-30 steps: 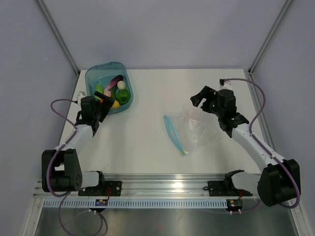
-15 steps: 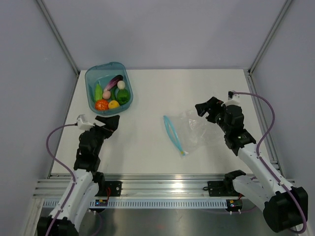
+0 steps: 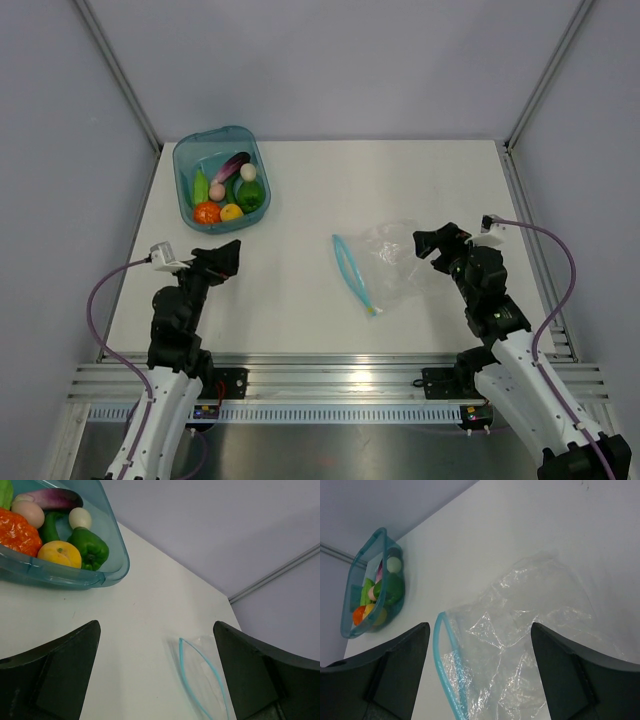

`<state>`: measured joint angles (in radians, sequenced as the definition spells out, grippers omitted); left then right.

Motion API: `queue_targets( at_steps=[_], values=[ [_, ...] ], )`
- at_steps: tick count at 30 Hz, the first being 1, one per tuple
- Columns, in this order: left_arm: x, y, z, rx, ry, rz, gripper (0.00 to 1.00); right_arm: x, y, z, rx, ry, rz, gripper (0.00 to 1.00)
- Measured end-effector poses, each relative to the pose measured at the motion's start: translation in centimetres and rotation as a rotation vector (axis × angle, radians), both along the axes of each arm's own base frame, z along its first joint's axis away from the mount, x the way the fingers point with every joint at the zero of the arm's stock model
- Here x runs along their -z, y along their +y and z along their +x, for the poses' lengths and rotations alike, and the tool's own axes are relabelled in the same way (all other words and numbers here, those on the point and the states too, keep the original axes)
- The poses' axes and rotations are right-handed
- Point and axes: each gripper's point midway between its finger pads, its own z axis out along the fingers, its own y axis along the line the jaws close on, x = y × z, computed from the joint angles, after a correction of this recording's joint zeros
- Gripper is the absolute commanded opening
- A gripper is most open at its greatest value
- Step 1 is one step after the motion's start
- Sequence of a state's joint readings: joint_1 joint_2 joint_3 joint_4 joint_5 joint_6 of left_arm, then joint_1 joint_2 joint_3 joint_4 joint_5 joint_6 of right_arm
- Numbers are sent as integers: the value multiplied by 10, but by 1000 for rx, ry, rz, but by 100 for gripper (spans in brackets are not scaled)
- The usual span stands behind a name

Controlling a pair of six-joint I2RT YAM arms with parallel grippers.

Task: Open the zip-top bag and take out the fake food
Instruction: Reset both arms

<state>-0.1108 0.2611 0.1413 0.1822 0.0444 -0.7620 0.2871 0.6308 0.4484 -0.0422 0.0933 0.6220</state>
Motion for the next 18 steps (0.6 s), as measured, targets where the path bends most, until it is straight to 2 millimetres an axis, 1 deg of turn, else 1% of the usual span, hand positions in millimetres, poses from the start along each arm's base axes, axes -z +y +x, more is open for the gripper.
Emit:
queue_targets(
  at_steps=[6,13,18],
  values=[
    [16,2,2,-8,56,39,99,3,-15,1,86,-5,-5,90],
    [16,3,2,-12,56,52,99,14,-22,4,138,34,-12,90],
    [18,4,2,-16,61,55,99,14,-25,5,157,35,-11,89]
  ],
)
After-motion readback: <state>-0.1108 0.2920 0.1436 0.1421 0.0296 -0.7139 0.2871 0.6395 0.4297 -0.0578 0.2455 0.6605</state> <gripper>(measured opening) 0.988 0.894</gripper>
